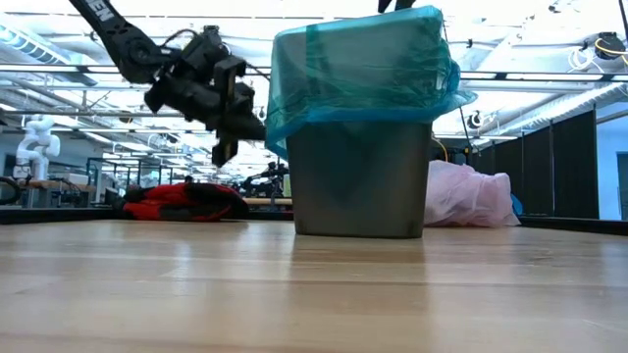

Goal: Place trash/remove bag and relplace
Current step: Insert the new blue trash bag into the trash bin

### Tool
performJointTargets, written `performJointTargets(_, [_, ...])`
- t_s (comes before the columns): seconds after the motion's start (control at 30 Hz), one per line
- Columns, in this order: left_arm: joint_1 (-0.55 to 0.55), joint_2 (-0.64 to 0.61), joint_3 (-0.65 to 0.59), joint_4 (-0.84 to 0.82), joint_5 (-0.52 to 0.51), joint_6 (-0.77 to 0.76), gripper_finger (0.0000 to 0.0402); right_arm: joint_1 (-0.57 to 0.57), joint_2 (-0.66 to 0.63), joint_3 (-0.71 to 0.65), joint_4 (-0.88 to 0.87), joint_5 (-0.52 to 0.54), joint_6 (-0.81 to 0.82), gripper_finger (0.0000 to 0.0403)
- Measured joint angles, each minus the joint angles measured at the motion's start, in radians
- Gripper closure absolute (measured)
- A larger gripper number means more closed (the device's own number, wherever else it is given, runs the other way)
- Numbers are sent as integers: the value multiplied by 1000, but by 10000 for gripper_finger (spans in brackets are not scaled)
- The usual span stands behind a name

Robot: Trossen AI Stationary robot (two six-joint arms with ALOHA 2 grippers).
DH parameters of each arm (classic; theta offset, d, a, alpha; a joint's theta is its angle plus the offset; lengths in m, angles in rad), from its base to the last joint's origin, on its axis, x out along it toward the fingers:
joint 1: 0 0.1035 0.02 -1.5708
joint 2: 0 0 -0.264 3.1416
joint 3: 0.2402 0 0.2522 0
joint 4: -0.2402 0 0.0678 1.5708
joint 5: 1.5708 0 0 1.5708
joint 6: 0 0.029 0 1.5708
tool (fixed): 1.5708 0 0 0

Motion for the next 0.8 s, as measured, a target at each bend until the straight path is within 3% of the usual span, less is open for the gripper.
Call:
performJointTargets(0.2, [22, -99, 55, 0, -1, -35, 402, -14, -29, -52, -3, 32, 61, 220])
performJointTargets(0.47, [38, -223, 144, -2, -5, -80, 402, -27, -75, -261, -5, 32, 56, 224])
performJointTargets(0.8, [-71, -199, 282, -1, -9, -107, 402, -36, -125, -373, -4, 64, 78, 233])
